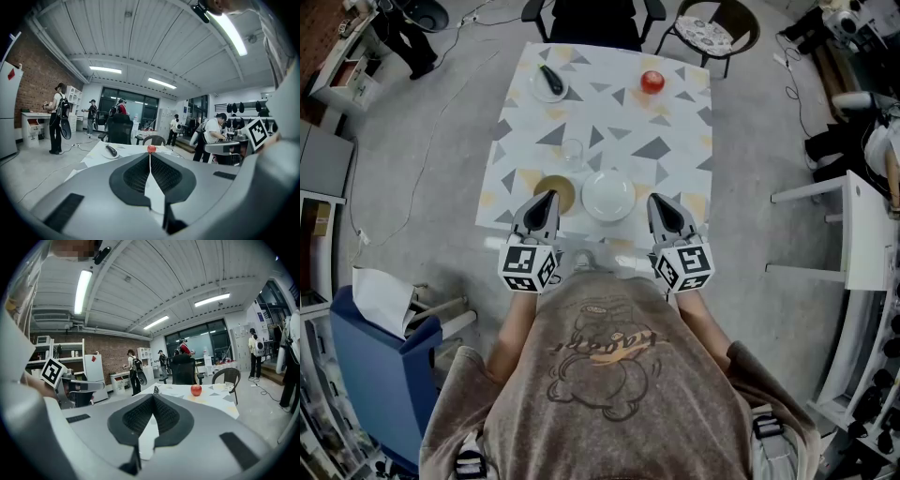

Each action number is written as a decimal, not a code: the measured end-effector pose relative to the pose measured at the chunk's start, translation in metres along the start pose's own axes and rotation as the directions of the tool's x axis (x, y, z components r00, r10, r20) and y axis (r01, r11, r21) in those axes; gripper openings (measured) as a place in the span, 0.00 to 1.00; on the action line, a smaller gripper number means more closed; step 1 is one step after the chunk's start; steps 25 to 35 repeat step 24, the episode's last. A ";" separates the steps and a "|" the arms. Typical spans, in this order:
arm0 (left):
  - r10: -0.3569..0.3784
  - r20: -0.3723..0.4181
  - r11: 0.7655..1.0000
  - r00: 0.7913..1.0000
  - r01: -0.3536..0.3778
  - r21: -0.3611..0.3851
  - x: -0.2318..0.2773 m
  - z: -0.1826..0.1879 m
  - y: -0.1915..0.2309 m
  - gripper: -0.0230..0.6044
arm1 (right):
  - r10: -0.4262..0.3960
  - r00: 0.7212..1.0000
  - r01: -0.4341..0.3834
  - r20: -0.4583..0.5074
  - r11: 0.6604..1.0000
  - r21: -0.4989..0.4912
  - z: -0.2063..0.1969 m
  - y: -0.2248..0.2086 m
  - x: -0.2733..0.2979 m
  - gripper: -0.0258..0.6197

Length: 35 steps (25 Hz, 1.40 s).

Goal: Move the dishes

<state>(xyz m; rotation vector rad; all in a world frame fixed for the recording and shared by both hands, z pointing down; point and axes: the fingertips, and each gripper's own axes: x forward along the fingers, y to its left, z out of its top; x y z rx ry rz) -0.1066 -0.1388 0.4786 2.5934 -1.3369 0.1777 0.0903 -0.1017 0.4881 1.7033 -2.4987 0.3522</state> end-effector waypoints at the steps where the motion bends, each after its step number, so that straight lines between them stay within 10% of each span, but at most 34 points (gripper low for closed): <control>1: 0.000 0.003 1.000 1.000 0.000 -0.001 0.000 0.000 0.000 0.07 | -0.001 1.000 0.001 0.004 1.000 0.000 0.001 -0.001 0.000 0.03; 35: 0.003 0.020 1.000 1.000 -0.002 -0.023 -0.008 0.001 -0.003 0.07 | -0.004 1.000 0.004 0.028 1.000 -0.005 0.009 -0.001 -0.011 0.03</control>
